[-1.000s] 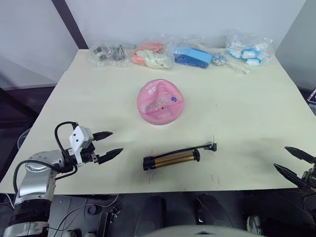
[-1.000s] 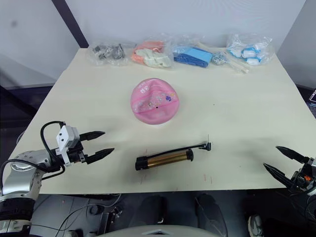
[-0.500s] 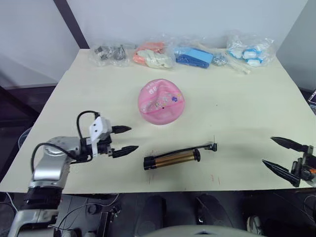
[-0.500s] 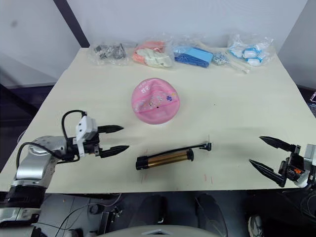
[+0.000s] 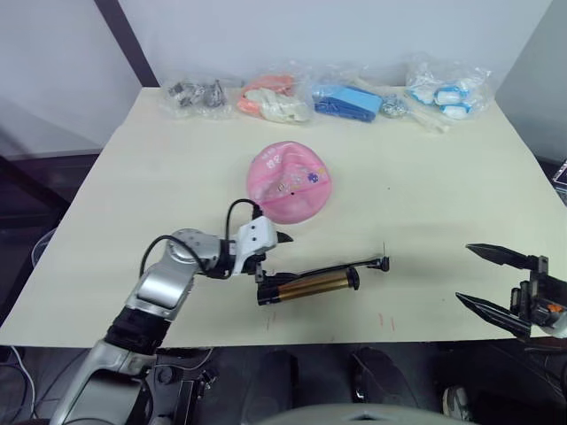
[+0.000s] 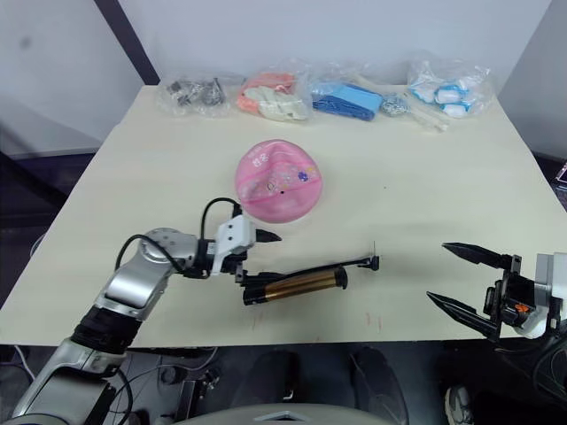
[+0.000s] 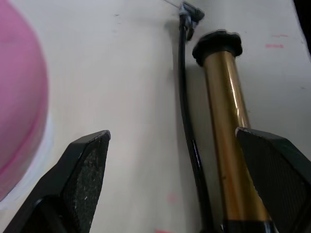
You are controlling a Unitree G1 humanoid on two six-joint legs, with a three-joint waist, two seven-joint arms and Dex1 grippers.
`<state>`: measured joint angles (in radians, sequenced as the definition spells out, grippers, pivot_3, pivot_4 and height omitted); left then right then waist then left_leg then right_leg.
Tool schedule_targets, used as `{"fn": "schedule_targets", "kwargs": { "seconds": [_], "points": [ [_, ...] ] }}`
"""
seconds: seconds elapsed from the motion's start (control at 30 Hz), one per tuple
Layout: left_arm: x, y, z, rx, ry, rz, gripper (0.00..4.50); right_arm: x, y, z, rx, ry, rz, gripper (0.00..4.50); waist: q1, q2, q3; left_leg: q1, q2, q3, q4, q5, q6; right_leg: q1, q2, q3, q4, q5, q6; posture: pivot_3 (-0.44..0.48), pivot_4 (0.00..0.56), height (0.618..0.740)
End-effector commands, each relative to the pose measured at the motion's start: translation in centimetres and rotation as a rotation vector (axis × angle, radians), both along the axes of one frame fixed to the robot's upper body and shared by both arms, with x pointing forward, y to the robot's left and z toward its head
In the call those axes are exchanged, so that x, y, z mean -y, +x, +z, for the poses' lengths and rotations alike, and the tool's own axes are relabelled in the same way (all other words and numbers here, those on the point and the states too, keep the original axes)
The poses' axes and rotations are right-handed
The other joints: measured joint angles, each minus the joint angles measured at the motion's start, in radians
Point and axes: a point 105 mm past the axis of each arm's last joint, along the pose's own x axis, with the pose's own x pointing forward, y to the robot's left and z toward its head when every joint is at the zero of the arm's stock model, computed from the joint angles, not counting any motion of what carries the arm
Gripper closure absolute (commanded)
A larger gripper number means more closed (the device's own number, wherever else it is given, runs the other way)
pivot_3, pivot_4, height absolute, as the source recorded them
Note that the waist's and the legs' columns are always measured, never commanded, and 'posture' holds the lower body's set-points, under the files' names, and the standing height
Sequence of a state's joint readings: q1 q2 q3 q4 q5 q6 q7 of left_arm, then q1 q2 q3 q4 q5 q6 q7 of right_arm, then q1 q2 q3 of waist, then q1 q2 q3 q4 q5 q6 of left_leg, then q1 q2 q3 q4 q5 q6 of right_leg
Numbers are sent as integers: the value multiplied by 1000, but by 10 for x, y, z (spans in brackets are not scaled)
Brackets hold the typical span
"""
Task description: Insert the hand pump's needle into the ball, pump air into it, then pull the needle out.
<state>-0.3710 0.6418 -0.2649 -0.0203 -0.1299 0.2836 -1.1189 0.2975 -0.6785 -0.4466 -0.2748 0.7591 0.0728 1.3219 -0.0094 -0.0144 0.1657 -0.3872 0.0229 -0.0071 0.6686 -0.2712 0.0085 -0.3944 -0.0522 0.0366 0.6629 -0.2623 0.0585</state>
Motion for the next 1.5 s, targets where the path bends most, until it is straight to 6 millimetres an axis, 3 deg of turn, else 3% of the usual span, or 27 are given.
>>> {"fn": "schedule_targets", "kwargs": {
  "seconds": [0.03,0.47,0.9,1.0,1.13,1.27,1.5],
  "points": [
    [19,8,4,45,8,22,101,0,-3,10,39,-20,-2,0,1,0,0,-1,0,0,0,0,0,0,0,0,0,0,0,0,150,738],
    [69,20,-21,35,75,3,101,10,-1,10,49,-43,-51,0,-1,0,0,-3,-1,-2,1,0,0,0,2,1,0,0,0,0,150,738],
    [94,27,-41,-23,165,-37,101,13,-2,7,54,-40,-73,0,-1,0,0,-4,-1,-3,2,0,0,0,2,0,0,0,0,0,150,738],
    [99,26,-43,-55,145,-40,937,14,-2,5,53,-32,-86,0,1,0,0,-4,-2,-3,2,0,0,0,2,1,0,0,1,0,150,738],
    [102,20,-43,-62,135,-74,2956,13,-2,3,50,-27,-93,0,1,1,0,-4,-2,-4,2,0,0,0,2,1,-1,0,1,0,150,738],
    [102,16,-42,-83,115,-84,4437,10,-1,1,53,-15,-102,0,0,1,0,-4,-2,-4,2,0,0,0,2,1,0,0,1,0,150,738],
    [109,9,-22,-92,-34,-93,4437,4,4,6,41,95,-200,0,0,1,0,-5,-2,-4,2,0,0,-1,2,1,0,0,0,0,150,738]
  ]
}}
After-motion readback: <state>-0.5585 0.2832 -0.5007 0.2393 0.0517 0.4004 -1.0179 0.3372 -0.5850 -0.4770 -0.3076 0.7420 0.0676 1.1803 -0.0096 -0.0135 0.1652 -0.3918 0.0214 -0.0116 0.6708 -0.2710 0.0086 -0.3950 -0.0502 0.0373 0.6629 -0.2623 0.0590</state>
